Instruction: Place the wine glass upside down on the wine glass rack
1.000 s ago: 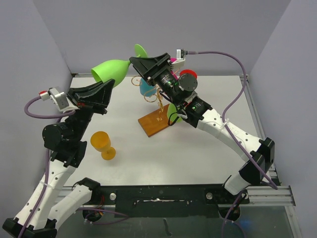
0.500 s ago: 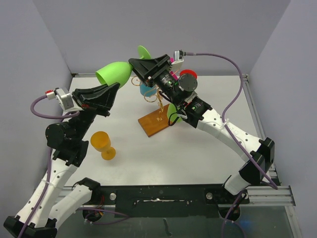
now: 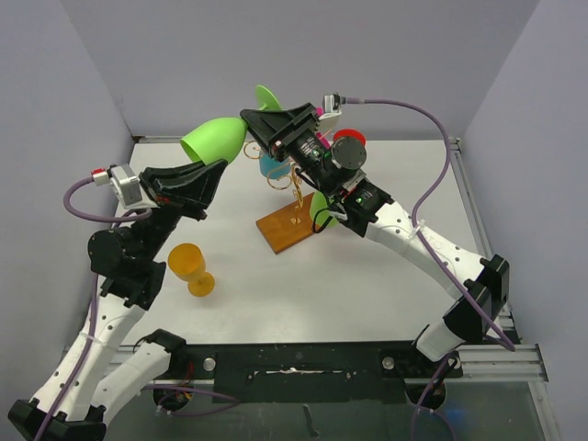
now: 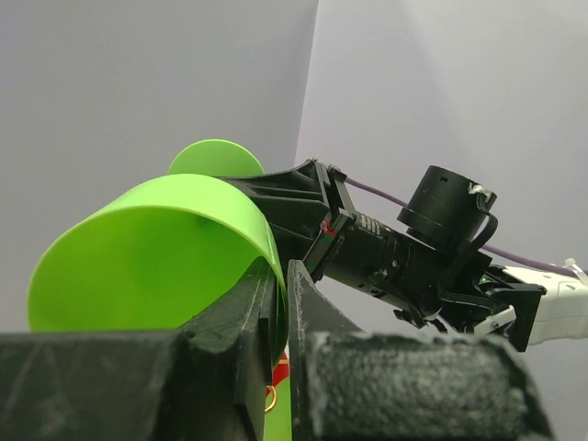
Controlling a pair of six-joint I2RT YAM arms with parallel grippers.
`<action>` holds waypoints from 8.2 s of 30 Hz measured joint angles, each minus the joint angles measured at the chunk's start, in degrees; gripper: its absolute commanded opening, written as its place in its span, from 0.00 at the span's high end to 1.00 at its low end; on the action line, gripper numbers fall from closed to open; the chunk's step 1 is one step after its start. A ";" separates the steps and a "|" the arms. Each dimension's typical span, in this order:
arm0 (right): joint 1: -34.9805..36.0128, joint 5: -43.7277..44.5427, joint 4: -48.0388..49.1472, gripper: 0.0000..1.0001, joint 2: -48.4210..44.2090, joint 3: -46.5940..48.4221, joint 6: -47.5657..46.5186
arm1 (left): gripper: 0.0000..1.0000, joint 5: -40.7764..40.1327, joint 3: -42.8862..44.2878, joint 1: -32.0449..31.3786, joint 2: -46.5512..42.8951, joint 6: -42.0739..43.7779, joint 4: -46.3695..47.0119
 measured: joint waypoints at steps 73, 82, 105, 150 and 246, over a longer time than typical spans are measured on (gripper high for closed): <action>4.85 -17.66 -1.46 1.00 -22.36 -31.63 -79.49 | 0.55 2.78 6.78 0.20 2.51 -32.22 -34.34; 5.53 -16.72 0.00 1.00 -19.63 -31.63 -81.07 | 0.67 5.44 2.29 0.31 2.49 -39.17 -34.40; 6.97 -15.17 2.03 0.45 -18.16 -34.71 -79.10 | 1.00 -1.92 -0.44 2.80 -3.43 -44.89 -41.05; 6.97 -1.55 -4.07 0.33 -43.74 -44.94 -75.67 | 1.00 1.66 12.55 7.43 22.73 -45.57 -28.57; 6.97 -2.58 -0.61 0.30 -43.45 -46.53 -74.99 | 0.83 6.23 12.72 12.41 25.22 -39.95 -33.38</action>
